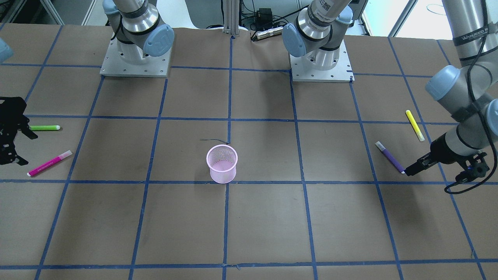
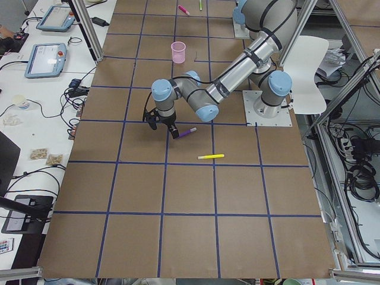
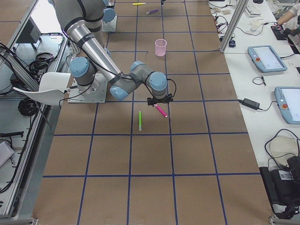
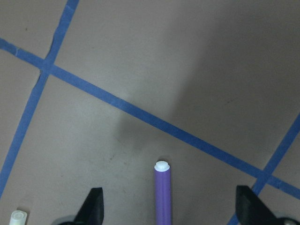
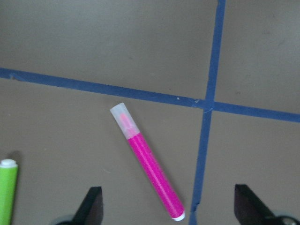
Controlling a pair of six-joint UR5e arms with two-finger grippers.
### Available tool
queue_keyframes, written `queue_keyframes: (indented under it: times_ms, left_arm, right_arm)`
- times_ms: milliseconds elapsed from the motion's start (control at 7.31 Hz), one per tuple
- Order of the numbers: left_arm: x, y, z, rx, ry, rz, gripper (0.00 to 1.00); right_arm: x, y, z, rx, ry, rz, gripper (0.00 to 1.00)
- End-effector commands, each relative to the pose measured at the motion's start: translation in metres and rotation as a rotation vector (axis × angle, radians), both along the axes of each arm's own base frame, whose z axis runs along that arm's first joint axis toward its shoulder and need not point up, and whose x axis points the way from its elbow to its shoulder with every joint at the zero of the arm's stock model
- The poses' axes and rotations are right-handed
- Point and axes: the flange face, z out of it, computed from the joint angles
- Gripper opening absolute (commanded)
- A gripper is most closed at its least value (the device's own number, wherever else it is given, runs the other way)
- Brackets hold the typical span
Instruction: Insert purple and pink pens into pink cup
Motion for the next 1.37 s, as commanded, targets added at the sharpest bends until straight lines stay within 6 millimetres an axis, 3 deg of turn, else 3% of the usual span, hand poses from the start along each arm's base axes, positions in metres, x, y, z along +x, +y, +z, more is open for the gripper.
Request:
queue_keyframes:
  times_ms: [0,137,410,684,957,1094,1231]
  left_arm:
    - [-0.001,0.0,-0.024,0.011,0.008,0.007,1.0]
    - [-0.001,0.001,-0.033,0.025,0.017,0.004,1.0]
    - [-0.001,0.001,-0.052,0.058,0.032,0.002,0.94]
    - [0.0,0.001,-0.052,0.064,0.028,0.004,0.77]
    - [0.0,0.001,-0.054,0.07,0.03,0.004,0.66]
    - [-0.001,0.003,-0.054,0.08,0.037,0.004,0.61]
    - [-0.003,0.005,-0.056,0.101,0.049,0.008,0.5]
  right_arm:
    - [-0.019,-0.02,-0.042,-0.001,-0.064,0.1,1.0]
    - [-0.023,-0.016,-0.061,0.06,-0.043,0.108,0.89]
    - [-0.026,-0.018,-0.075,0.05,-0.04,0.19,0.89]
    - [-0.024,-0.017,-0.077,0.059,-0.048,0.192,0.87]
    - [-0.024,-0.017,-0.077,0.057,-0.048,0.191,0.37]
    - [-0.024,-0.017,-0.077,0.058,-0.049,0.187,0.23]
    - [-0.024,-0.017,-0.077,0.06,-0.049,0.186,0.19]
